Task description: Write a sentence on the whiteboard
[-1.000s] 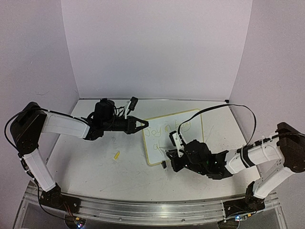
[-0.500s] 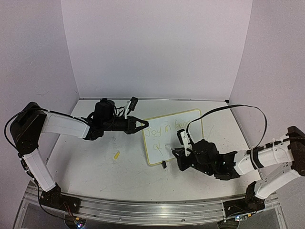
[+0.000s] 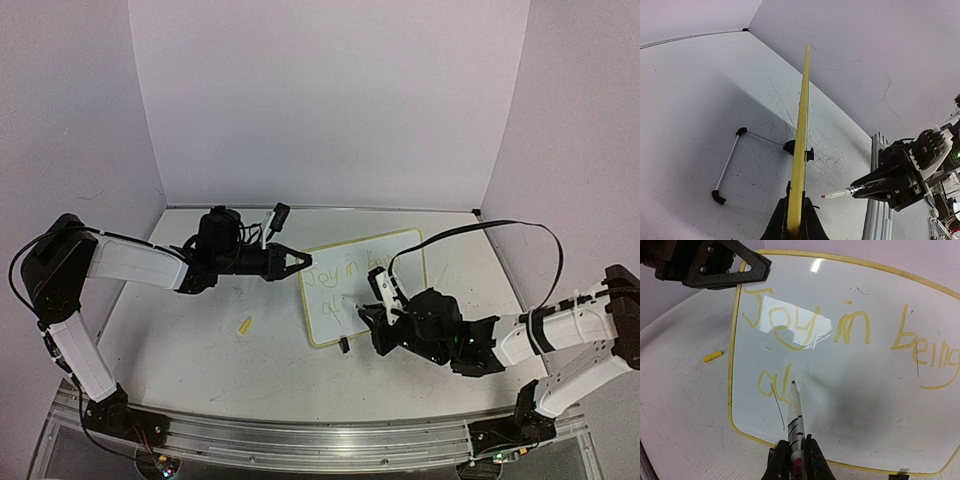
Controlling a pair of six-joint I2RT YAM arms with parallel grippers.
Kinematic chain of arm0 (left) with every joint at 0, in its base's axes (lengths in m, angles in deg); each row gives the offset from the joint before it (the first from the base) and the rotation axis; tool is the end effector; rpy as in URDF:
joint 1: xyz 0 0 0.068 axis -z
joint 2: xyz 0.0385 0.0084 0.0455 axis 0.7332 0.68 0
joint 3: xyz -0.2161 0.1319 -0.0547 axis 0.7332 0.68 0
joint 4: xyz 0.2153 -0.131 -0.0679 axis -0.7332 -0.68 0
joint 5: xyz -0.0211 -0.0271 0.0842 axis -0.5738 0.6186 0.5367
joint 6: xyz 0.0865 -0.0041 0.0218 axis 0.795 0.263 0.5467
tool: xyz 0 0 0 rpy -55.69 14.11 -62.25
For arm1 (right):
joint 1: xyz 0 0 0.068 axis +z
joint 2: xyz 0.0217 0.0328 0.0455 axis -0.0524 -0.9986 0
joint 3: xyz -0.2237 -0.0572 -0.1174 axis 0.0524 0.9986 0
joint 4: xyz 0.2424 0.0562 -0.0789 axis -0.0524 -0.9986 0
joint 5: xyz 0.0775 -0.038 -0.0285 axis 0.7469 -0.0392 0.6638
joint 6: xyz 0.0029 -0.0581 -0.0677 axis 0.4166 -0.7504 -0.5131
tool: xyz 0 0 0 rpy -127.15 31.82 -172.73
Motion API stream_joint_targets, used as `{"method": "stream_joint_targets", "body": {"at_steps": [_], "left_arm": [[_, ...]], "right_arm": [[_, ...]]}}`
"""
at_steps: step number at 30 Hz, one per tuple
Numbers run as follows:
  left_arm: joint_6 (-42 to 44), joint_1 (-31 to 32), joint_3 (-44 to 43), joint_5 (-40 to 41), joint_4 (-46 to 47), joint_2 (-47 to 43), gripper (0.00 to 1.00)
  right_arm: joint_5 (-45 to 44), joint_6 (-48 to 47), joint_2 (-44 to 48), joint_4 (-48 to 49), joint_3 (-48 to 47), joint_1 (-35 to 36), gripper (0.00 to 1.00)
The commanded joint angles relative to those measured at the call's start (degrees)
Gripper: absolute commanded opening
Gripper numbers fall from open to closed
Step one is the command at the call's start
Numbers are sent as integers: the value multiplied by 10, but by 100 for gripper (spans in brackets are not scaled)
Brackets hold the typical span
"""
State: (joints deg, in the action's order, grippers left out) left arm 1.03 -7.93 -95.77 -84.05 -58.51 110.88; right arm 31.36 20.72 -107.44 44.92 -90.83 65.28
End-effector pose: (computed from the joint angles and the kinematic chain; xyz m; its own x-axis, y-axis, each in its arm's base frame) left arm 0.2864 -0.2918 0.1933 -0.5508 0.0524 -0.8330 0.7943 0.3394 -0.5038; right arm 0.1685 0.2754 0.1631 -0.2606 -0.2087 -0.9426 -0.7091 0.7040 0.0402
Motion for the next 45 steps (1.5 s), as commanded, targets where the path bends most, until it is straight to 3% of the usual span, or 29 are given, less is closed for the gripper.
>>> {"method": "stream_joint_targets", "body": {"at_steps": [1, 21, 27, 45], "left_arm": [[35, -4, -7, 76, -68, 3, 0], [36, -4, -6, 76, -69, 1, 0], [37, -4, -6, 75, -69, 3, 0], [39, -3, -6, 73, -69, 4, 0]], "right_arm": [[8, -5, -19, 20, -13, -3, 0], [-10, 16, -32, 9, -22, -3, 0], [-64, 32, -28, -5, -22, -3, 0], [-37, 18, -54, 1, -55, -2, 0]]}}
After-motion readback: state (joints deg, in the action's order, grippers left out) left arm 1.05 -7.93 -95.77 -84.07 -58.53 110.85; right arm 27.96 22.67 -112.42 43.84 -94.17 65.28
